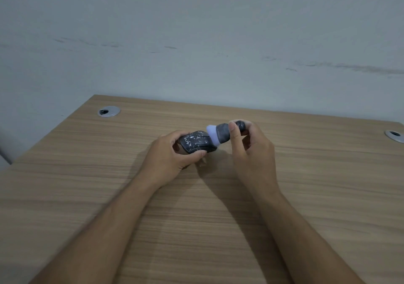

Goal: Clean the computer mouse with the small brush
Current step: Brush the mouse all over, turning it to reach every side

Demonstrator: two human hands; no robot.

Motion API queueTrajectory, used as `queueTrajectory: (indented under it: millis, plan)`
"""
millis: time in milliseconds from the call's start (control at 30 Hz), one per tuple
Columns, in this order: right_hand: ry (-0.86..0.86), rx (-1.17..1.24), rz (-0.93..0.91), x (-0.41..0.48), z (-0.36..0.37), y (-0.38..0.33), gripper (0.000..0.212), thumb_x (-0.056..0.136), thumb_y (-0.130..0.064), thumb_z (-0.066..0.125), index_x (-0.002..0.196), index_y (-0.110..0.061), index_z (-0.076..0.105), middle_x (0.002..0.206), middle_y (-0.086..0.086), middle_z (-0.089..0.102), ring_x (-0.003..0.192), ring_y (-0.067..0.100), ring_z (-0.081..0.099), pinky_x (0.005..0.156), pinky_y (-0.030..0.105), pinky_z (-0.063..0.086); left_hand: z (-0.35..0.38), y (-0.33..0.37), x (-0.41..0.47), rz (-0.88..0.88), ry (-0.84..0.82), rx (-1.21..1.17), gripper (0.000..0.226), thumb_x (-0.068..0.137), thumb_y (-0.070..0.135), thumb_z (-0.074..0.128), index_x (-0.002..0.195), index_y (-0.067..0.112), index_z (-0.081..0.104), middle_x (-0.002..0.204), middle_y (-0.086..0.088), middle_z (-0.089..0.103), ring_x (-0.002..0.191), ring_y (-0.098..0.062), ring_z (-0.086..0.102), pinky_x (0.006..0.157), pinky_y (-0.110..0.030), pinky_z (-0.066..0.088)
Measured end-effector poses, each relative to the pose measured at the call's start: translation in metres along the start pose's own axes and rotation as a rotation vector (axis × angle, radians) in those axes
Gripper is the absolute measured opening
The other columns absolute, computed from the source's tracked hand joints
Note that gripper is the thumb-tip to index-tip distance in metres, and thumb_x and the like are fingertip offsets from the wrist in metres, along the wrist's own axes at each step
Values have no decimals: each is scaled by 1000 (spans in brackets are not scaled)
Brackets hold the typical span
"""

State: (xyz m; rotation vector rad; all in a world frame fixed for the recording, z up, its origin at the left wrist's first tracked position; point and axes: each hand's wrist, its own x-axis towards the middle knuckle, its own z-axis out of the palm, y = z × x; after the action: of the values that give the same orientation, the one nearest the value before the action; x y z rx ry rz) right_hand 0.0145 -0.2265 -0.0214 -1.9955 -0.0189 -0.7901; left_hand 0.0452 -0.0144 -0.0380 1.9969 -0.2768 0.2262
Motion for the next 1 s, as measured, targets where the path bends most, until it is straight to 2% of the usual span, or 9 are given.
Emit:
queueTrajectory:
  millis: [133, 200, 367, 467, 533, 633, 733, 833, 1000]
  plan:
    - [-47, -80, 59, 1, 8, 12, 15, 109, -32, 67, 111, -22, 78, 85, -13, 74, 74, 3, 65, 67, 9, 43, -2, -2, 0, 23, -10, 42, 48, 78, 39, 99, 122, 36, 79, 108, 16, 85, 101, -1, 78, 88, -14, 56]
    - [-33, -98, 85, 3, 6, 18, 16, 109, -34, 66, 111, -23, 77, 90, -13, 75, 76, -3, 65, 72, 16, 46, -1, -2, -1, 22, -20, 25, 49, 78, 38, 100, 123, 35, 80, 108, 16, 85, 100, 1, 78, 86, -10, 55]
    - [25, -8, 19, 1, 1, 2, 17, 111, -36, 64, 107, -23, 74, 73, -14, 63, 64, 6, 55, 62, 12, 40, 1, 2, 0, 25, -17, 24, 44, 80, 32, 99, 116, 42, 76, 106, 14, 84, 94, 6, 75, 79, -4, 50]
    - [-35, -42, 0, -2, 7, 3, 14, 111, -33, 65, 109, -23, 75, 79, -11, 70, 66, 7, 59, 64, 14, 42, -1, 0, 0, 36, -22, 38, 45, 79, 32, 99, 114, 45, 74, 106, 15, 83, 93, 6, 74, 79, -6, 51]
    - [-55, -87, 48, 1, 10, 14, 18, 110, -35, 65, 113, -21, 76, 90, -9, 75, 72, 7, 64, 70, 20, 43, -1, -2, -1, 35, -26, 37, 46, 77, 40, 100, 114, 49, 73, 109, 15, 82, 98, 3, 74, 86, -13, 55]
    - [-46, -127, 76, 5, 8, 21, 21, 111, -36, 64, 116, -19, 76, 96, -8, 76, 75, -1, 62, 70, 18, 40, 1, -4, -1, 29, -25, 43, 49, 74, 52, 99, 115, 55, 72, 114, 13, 81, 107, -9, 76, 95, -30, 60]
    - [35, -58, 22, 5, 5, 10, 19, 112, -35, 63, 110, -20, 74, 80, -16, 64, 70, 0, 56, 69, 19, 39, 2, -3, 0, 29, -20, 36, 45, 76, 44, 99, 111, 54, 73, 113, 12, 82, 104, -10, 76, 96, -34, 61]
    - [12, -40, -61, -1, 8, -3, 18, 112, -33, 63, 109, -17, 72, 72, -20, 53, 63, 2, 52, 64, 12, 36, 2, -5, 1, 20, -18, 63, 50, 74, 50, 97, 120, 43, 77, 113, 9, 81, 104, -13, 76, 96, -42, 62]
    - [-34, -109, -5, 2, 12, 12, 17, 111, -34, 65, 114, -20, 75, 94, -8, 74, 75, 8, 62, 71, 16, 40, 1, -9, 1, 6, -31, 46, 61, 70, 61, 95, 125, 42, 76, 116, 9, 81, 106, -13, 78, 99, -45, 63]
